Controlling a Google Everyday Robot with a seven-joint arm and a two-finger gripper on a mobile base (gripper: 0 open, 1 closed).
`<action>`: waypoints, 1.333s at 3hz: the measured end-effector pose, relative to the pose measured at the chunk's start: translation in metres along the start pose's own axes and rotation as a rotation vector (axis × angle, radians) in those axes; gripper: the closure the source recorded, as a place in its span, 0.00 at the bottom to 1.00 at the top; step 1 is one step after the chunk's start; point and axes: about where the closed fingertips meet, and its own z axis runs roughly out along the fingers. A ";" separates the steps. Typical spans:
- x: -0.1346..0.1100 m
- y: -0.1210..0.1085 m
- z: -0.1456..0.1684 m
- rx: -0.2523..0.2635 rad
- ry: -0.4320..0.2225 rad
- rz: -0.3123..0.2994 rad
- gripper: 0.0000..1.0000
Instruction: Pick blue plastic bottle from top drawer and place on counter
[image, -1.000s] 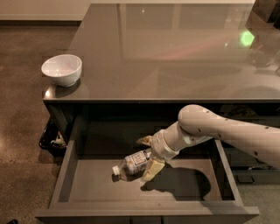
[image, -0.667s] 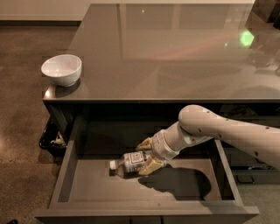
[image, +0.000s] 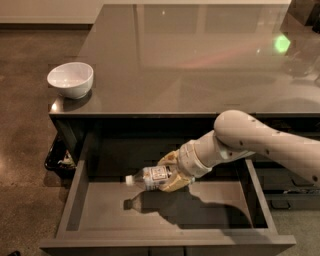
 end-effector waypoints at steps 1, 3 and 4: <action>-0.055 0.000 -0.064 0.078 -0.050 -0.089 1.00; -0.129 -0.004 -0.131 0.175 0.010 -0.232 1.00; -0.138 -0.011 -0.139 0.183 0.034 -0.266 1.00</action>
Offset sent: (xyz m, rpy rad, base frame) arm -0.0293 0.0127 0.2814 -0.0426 -0.4481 0.0844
